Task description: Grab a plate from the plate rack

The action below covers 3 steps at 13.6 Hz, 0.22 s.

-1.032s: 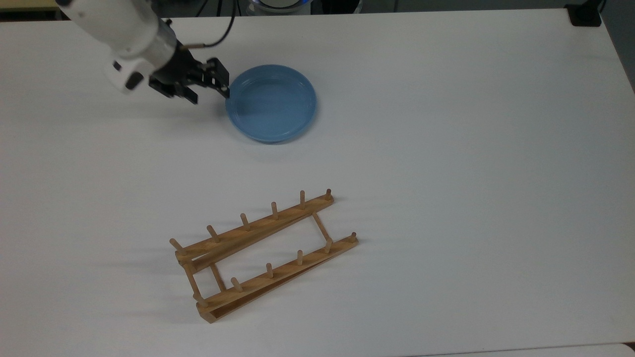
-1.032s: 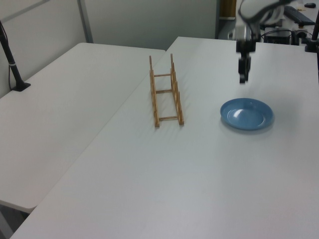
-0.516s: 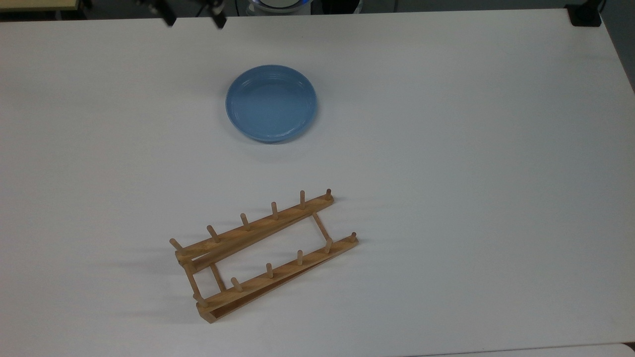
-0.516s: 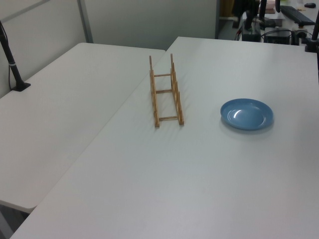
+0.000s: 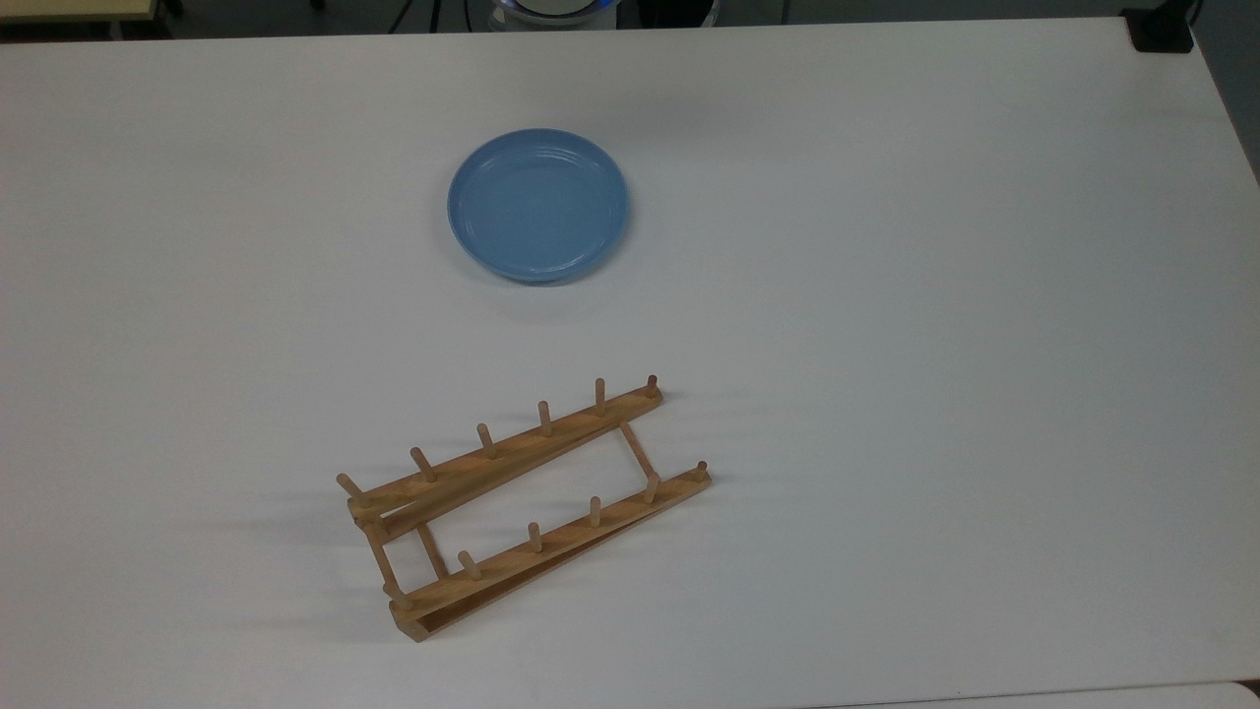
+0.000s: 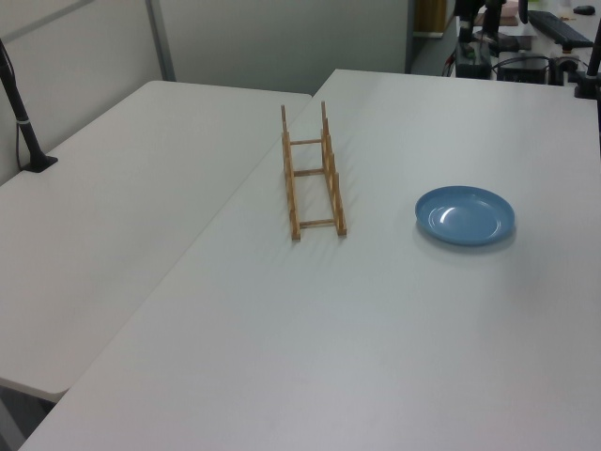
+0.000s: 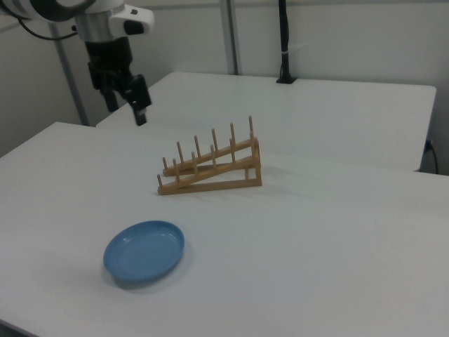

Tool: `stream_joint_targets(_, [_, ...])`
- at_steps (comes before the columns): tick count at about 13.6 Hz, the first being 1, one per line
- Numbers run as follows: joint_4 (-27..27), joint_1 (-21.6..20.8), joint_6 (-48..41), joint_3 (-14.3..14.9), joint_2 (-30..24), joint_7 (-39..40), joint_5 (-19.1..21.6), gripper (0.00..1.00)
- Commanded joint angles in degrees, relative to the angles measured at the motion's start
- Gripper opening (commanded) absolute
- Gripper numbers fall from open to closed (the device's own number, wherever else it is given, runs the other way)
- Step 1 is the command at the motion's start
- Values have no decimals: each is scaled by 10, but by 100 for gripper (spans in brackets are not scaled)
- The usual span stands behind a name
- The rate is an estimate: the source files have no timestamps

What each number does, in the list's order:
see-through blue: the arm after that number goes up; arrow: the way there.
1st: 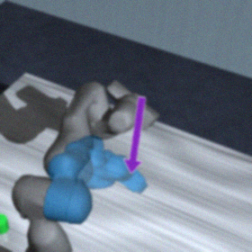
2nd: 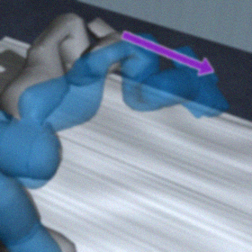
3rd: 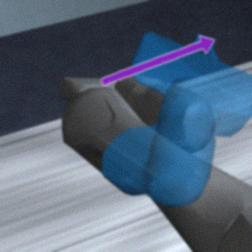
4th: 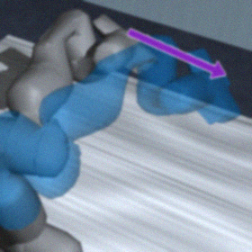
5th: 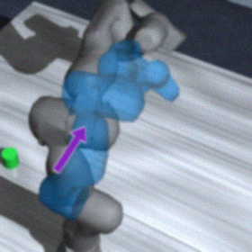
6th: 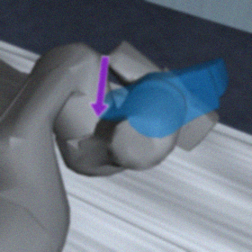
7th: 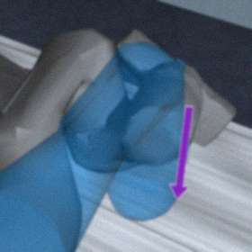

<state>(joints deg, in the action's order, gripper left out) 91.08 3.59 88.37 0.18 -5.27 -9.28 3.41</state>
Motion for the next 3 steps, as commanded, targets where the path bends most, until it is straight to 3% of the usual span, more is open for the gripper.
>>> stream_joint_targets(1, [15,-4,72,11,9,80,-34,100])
stream_joint_targets(3, [16,-6,73,11,9,82,-38,100])
